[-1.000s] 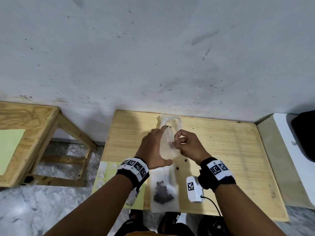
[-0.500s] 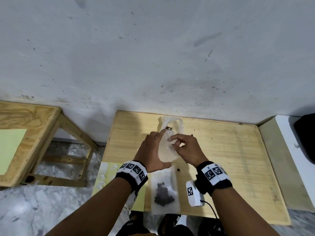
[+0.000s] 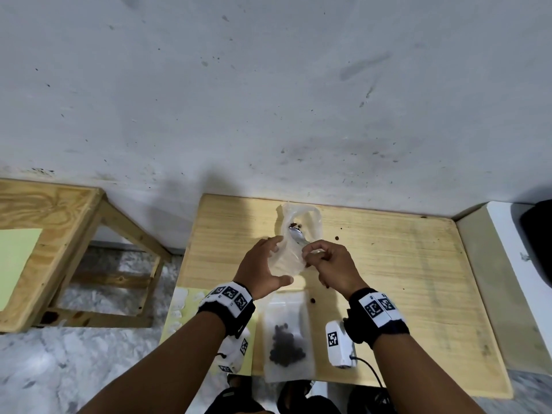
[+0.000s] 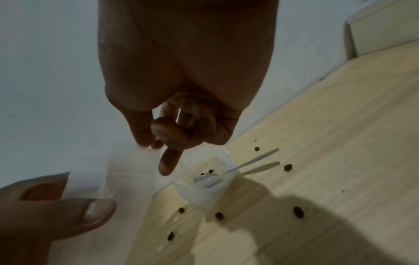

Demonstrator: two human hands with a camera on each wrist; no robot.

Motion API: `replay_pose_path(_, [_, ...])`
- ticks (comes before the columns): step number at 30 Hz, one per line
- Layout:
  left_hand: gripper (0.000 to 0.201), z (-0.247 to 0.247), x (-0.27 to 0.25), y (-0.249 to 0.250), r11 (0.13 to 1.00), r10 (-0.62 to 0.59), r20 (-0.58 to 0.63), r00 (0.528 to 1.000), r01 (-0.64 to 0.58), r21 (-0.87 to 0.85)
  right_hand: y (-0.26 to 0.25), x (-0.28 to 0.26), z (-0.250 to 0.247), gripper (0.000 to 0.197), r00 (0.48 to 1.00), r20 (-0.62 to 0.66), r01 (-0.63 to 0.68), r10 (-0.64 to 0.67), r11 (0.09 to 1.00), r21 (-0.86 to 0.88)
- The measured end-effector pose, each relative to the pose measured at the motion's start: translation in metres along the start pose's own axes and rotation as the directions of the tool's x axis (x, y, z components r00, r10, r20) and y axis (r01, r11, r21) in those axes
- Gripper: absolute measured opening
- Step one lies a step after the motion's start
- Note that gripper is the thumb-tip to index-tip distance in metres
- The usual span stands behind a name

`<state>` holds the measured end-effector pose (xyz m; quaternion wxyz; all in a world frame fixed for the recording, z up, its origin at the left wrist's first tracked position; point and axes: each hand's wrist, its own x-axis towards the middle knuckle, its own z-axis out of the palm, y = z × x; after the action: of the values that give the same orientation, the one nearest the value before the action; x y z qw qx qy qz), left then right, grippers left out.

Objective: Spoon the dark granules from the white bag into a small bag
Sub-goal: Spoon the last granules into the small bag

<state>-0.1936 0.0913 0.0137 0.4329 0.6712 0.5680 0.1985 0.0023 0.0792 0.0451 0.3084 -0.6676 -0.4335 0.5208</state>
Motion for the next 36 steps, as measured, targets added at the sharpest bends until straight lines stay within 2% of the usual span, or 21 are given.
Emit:
replay_pose_path(2, [0.092, -0.001, 0.008, -0.003, 0.994, -0.103, -0.007, 0.995, 0.102, -0.048, 0.01, 0.009, -0.008, 0.008, 0.995, -0.104, -0.002, 0.005, 1.0, 0.027])
replay_pose_path(4, [0.085, -0.003, 0.018, -0.006, 0.979, -0.186, 0.009, 0.983, 0.186, -0.089, 0.027, 0.02, -0.019, 0.008, 0.969, -0.249, 0.008, -0.013, 1.0, -0.022])
replay_pose_path(7, [0.072, -0.005, 0.032, -0.008, 0.952, -0.263, 0.048, 0.964, 0.267, -0.151, 0.049, 0.035, -0.037, 0.015, 0.936, -0.35, -0.101, 0.048, 0.986, -0.135])
replay_pose_path(9, [0.062, -0.006, 0.042, -0.006, 0.943, -0.27, 0.071, 0.96, 0.278, -0.181, 0.058, 0.042, -0.046, 0.029, 0.941, -0.32, -0.188, 0.111, 0.957, -0.221])
replay_pose_path(11, [0.06, -0.005, 0.053, -0.002, 0.938, -0.269, 0.094, 0.959, 0.283, -0.201, 0.062, 0.048, -0.051, 0.046, 0.95, -0.261, -0.252, 0.169, 0.911, -0.326])
replay_pose_path(12, [0.066, -0.005, 0.058, 0.0, 0.934, -0.277, 0.111, 0.954, 0.295, -0.204, 0.063, 0.05, -0.052, 0.053, 0.953, -0.234, -0.272, 0.194, 0.888, -0.37])
replay_pose_path(14, [0.091, -0.003, 0.068, 0.003, 0.928, -0.292, 0.15, 0.945, 0.318, -0.197, 0.067, 0.056, -0.052, 0.061, 0.955, -0.196, -0.288, 0.221, 0.847, -0.447])
replay_pose_path(16, [0.106, 0.001, 0.077, 0.004, 0.923, -0.298, 0.189, 0.936, 0.333, -0.191, 0.069, 0.061, -0.052, 0.058, 0.957, -0.176, -0.288, 0.229, 0.811, -0.509])
replay_pose_path(18, [0.108, 0.004, 0.082, 0.003, 0.927, -0.29, 0.216, 0.932, 0.329, -0.179, 0.07, 0.064, -0.051, 0.044, 0.959, -0.166, -0.285, 0.232, 0.787, -0.547])
replay_pose_path(21, [0.101, 0.005, 0.086, 0.008, 0.933, -0.281, 0.243, 0.929, 0.323, -0.156, 0.068, 0.067, -0.049, 0.025, 0.962, -0.144, -0.273, 0.232, 0.803, -0.53])
replay_pose_path(24, [0.093, 0.006, 0.088, 0.006, 0.925, -0.304, 0.239, 0.922, 0.346, -0.157, 0.065, 0.069, -0.05, 0.008, 0.971, -0.165, -0.231, 0.172, 0.849, -0.474])
replay_pose_path(27, [0.086, 0.004, 0.088, 0.004, 0.915, -0.317, 0.238, 0.918, 0.362, -0.176, 0.063, 0.071, -0.048, 0.021, 0.96, -0.269, -0.145, 0.074, 0.956, -0.253])
replay_pose_path(30, [0.072, 0.003, 0.088, -0.002, 0.9, -0.328, 0.259, 0.908, 0.384, -0.206, 0.052, 0.071, -0.043, 0.026, 0.935, -0.352, 0.013, -0.039, 0.997, -0.077])
replay_pose_path(33, [0.06, -0.001, 0.085, -0.004, 0.89, -0.324, 0.24, 0.915, 0.381, -0.251, 0.037, 0.071, -0.041, 0.022, 0.9, -0.413, 0.12, -0.137, 0.991, -0.066])
replay_pose_path(36, [0.063, -0.004, 0.083, -0.009, 0.889, -0.317, 0.224, 0.922, 0.371, -0.269, 0.034, 0.071, -0.04, 0.02, 0.877, -0.441, 0.153, -0.189, 0.981, -0.116])
